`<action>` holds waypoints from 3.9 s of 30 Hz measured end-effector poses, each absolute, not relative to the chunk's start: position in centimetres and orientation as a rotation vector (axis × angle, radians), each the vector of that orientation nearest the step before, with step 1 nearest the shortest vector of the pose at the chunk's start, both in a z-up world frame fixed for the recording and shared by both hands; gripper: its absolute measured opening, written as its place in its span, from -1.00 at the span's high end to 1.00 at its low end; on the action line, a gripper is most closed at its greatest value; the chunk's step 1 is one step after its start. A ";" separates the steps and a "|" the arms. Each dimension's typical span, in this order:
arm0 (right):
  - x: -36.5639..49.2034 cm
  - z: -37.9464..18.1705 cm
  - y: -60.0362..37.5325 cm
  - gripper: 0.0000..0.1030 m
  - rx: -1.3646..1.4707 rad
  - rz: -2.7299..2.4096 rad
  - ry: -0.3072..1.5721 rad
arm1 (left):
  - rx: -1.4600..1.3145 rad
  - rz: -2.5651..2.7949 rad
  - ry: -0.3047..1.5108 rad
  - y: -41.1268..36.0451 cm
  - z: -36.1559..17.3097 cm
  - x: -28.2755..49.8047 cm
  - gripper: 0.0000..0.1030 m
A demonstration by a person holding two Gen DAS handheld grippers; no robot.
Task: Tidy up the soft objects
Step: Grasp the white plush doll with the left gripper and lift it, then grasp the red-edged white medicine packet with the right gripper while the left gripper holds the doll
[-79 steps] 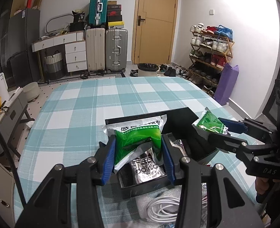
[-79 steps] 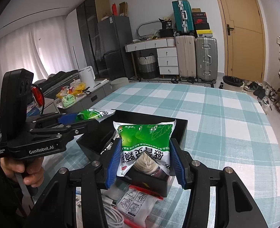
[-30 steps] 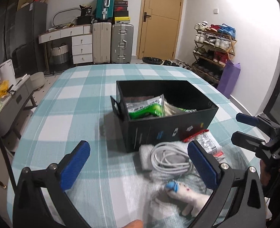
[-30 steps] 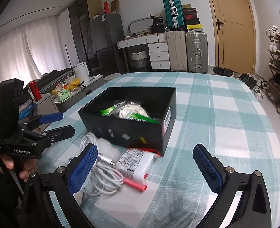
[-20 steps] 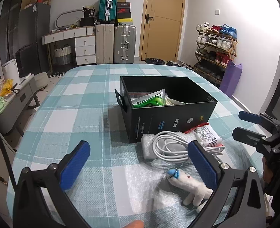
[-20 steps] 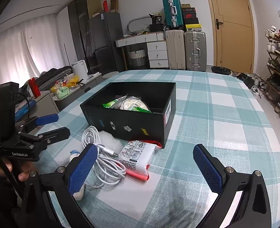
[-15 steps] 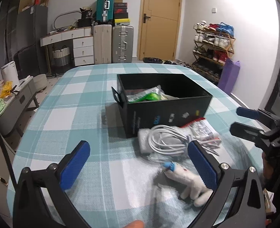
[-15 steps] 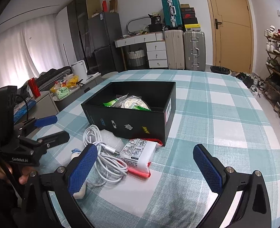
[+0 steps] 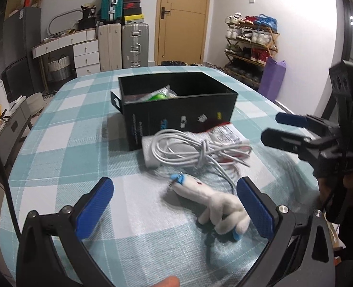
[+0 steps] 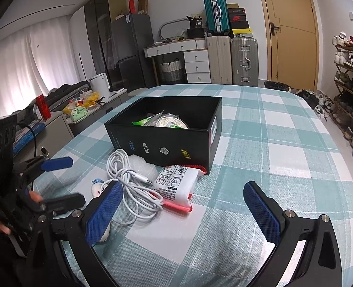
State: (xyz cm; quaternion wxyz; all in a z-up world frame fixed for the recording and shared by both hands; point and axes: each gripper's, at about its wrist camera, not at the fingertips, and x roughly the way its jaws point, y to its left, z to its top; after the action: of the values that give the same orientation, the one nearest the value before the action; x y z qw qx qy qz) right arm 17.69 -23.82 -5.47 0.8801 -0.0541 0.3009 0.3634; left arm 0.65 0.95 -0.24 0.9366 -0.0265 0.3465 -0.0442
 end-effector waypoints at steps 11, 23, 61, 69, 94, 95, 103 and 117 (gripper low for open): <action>17.8 -5.7 -23.9 -0.99 -0.110 0.758 0.633 | -0.013 -0.210 0.748 -0.9 -0.8 0.2 -1.00; 17.5 -5.7 -23.6 -0.99 -0.121 0.787 0.637 | 0.014 -0.269 0.805 -2.4 -1.9 0.8 -0.85; 22.8 -7.5 -21.0 -0.99 -0.220 0.614 0.822 | -0.033 -0.161 0.709 2.7 0.4 -0.2 0.27; 23.5 -8.2 -20.0 -0.99 -0.231 0.636 0.856 | -0.045 -0.140 0.691 3.7 1.0 0.3 0.27; 23.6 -8.4 -20.2 -0.97 -0.260 0.609 0.869 | -0.031 -0.126 0.667 3.5 2.3 1.6 0.27; 23.7 -8.5 -20.1 -0.95 -0.259 0.613 0.869 | -0.031 -0.126 0.665 3.5 2.3 1.6 0.27; 23.2 -8.5 -19.8 -0.27 -0.247 0.669 0.875 | -0.023 -0.123 0.654 3.3 2.9 1.9 0.27; 21.7 -6.5 -21.9 0.10 -0.193 0.694 0.807 | -0.012 -0.121 0.614 2.8 4.4 2.2 0.27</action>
State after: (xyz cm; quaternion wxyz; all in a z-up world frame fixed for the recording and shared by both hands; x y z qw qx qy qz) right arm 21.69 -21.88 -6.47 0.8573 -0.0916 0.3839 0.3305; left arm 2.17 2.84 4.40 0.9514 -0.0057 0.3020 -0.0596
